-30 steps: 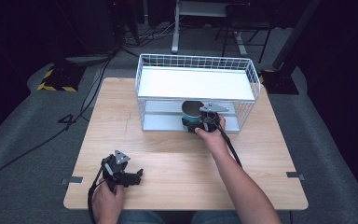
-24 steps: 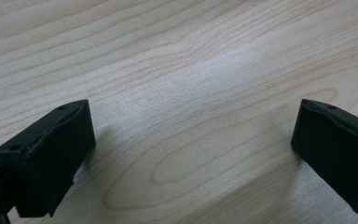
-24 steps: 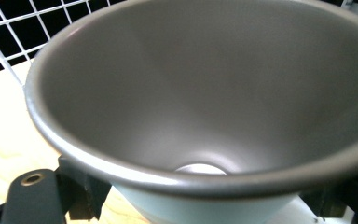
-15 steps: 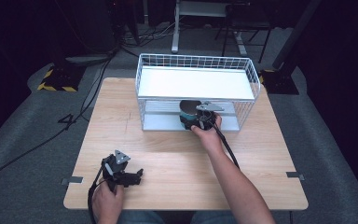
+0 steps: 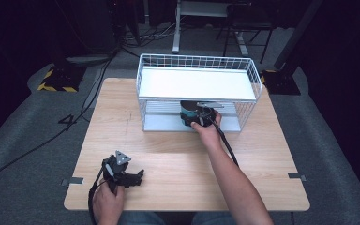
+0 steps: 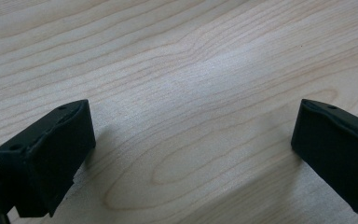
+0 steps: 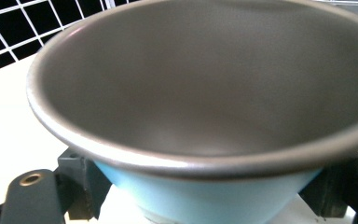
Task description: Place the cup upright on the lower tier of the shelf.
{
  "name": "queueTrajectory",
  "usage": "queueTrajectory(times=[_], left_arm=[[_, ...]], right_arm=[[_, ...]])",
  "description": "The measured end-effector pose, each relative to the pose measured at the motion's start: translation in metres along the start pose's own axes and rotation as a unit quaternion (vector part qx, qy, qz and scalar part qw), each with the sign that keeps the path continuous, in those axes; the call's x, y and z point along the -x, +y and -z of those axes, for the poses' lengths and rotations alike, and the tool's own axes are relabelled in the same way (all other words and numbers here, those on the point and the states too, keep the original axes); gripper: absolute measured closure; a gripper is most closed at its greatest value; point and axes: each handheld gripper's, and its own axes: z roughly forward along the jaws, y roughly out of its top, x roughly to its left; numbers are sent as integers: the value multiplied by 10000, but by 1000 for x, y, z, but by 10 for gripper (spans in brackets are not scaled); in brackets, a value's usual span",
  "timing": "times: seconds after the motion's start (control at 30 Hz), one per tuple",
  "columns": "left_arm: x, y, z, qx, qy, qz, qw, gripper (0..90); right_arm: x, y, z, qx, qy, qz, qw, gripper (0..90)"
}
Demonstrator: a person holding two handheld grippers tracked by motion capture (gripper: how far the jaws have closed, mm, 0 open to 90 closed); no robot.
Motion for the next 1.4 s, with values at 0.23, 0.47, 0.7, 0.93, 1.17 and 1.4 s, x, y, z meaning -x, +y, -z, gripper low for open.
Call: queueTrajectory(times=[0.23, 0.47, 0.7, 0.93, 1.17, 1.4], left_arm=[[0, 0, 0, 2, -1, 2, 10000, 0], [0, 0, 0, 9, 7, 2, 10000, 0], [0, 1, -1, 17, 15, 15, 10000, 0], [0, 0, -1, 22, 19, 17, 10000, 0], [0, 1, -1, 22, 23, 14, 10000, 0], [0, 0, -1, 19, 21, 5, 10000, 0]], right_arm=[[1, 1, -2, 188, 20, -43, 9998, 153], [0, 1, 4, 48, -46, -18, 10000, 158], [0, -3, 20, -22, -50, 39, 10000, 158], [3, -5, 37, -173, -33, -26, 9998, 159], [4, -8, 71, -197, 122, -82, 9997, 159], [2, -6, 100, -187, 228, 103, 9995, 159]])
